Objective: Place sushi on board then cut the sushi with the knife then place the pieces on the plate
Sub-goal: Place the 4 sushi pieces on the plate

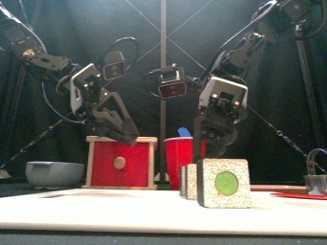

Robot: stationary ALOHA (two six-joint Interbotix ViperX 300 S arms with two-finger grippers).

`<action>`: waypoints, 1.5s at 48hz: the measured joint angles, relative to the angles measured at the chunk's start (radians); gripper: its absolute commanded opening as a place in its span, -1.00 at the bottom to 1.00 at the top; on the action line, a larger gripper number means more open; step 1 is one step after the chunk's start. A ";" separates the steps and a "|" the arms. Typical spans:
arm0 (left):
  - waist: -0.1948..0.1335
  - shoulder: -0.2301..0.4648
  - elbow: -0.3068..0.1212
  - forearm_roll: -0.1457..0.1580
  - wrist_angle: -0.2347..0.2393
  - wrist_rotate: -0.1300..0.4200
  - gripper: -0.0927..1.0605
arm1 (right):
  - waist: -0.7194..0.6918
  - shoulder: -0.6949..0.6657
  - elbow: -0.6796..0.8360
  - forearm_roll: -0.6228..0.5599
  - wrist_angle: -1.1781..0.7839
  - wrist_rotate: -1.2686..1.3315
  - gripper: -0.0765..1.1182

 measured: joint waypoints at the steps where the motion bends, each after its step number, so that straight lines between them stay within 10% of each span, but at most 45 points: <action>1: 0.000 0.000 0.000 0.000 -0.002 0.002 0.47 | 0.000 0.003 -0.002 0.002 0.000 0.000 0.40; 11: 0.000 0.002 -0.002 0.000 -0.002 0.002 0.47 | 0.000 0.011 -0.005 0.000 0.003 -0.002 0.12; 47: 0.000 0.000 0.000 0.000 0.000 0.002 0.47 | -0.331 -0.408 0.255 0.086 0.172 0.005 0.12; 72: 0.000 0.002 0.000 0.000 0.000 0.002 0.47 | -0.565 -0.359 0.321 0.026 0.153 0.003 0.12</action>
